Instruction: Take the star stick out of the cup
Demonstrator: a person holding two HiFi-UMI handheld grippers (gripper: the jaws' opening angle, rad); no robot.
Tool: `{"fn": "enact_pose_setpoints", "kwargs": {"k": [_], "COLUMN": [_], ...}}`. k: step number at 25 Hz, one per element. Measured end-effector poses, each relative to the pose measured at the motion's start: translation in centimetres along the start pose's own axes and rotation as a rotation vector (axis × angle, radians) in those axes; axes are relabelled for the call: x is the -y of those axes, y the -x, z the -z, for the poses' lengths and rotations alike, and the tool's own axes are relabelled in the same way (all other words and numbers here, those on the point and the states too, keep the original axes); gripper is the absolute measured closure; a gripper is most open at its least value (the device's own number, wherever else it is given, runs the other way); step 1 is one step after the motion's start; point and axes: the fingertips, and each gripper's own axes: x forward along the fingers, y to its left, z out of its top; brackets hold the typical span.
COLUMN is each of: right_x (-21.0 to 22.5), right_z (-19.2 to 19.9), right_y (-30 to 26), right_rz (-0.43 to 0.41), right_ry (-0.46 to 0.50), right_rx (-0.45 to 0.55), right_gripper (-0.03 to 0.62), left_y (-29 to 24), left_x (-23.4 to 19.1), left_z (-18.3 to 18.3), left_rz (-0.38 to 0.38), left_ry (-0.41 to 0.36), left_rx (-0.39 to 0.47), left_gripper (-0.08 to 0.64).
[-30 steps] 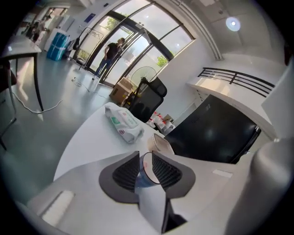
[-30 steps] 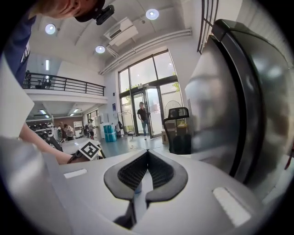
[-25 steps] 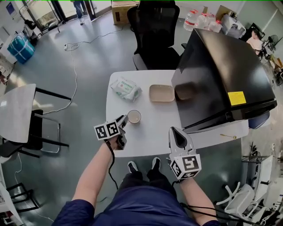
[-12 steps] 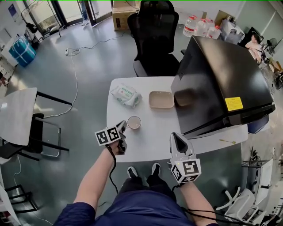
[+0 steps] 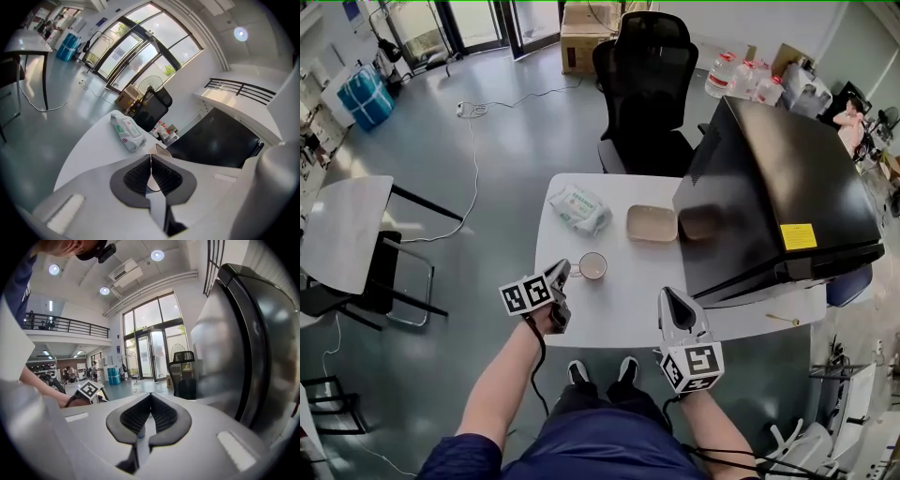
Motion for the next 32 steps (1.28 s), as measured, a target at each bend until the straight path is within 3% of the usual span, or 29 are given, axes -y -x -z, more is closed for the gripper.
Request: {"fn": "enact_pose_setpoints", "kwargs": {"k": [12, 32], "right_x": [-1.3, -1.7], "right_z": [-1.6, -6.6], "right_y": [0.0, 0.7], "right_rz": [-0.082, -0.233], "right_ry": [0.020, 0.078], "right_rx": [0.036, 0.136], "right_gripper": [0.586, 0.586], "left_y": [3.9, 10.2], "left_x": [3.2, 12.0], "left_z": [-2.5, -5.6], "left_rz": [0.044, 0.103], "left_ry": [0.017, -0.038], "left_rx": [0.145, 0.367], "left_gripper": [0.551, 0.551]}}
